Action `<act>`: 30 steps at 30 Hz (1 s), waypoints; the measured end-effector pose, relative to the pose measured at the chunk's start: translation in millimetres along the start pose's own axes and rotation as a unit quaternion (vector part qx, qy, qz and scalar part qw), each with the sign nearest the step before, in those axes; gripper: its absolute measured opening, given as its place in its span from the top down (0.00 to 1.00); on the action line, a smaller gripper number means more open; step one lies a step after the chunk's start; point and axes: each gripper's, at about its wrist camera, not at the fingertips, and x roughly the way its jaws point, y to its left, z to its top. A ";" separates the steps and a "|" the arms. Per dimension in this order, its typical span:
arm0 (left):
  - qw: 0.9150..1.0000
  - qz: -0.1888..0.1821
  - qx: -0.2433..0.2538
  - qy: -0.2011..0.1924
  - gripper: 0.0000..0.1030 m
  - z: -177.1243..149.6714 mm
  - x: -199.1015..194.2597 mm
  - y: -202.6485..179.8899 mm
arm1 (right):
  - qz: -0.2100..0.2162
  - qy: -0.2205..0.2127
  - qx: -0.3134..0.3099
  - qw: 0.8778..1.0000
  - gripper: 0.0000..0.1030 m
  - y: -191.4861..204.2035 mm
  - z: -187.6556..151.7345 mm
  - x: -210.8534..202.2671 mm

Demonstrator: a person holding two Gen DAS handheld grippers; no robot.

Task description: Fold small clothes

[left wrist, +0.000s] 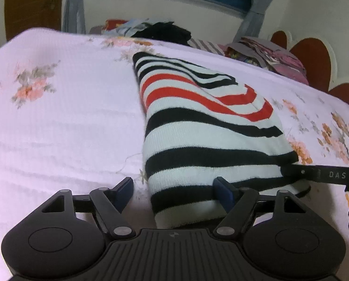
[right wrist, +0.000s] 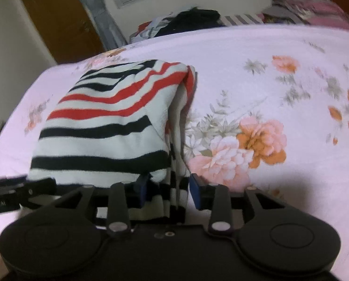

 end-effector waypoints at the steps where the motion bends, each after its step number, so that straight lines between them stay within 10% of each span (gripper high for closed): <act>1: 1.000 0.000 -0.002 0.001 0.27 0.7 0.6 -0.7 | -0.003 0.003 0.002 1.000 0.65 1.3 -1.1 -2.2; 23: 0.999 0.041 0.010 0.019 0.26 4.3 -15.7 -27.9 | -0.052 0.010 -0.029 0.998 0.48 19.9 -8.0 -9.6; 27: 0.999 0.038 -0.017 0.021 0.00 4.8 -19.5 -32.5 | -0.041 -0.001 -0.030 0.999 0.43 20.2 -9.4 -22.5; 30: 0.999 0.037 -0.020 0.020 0.00 5.2 -23.1 -39.2 | -0.033 -0.005 -0.028 0.999 0.37 16.5 -10.0 -32.1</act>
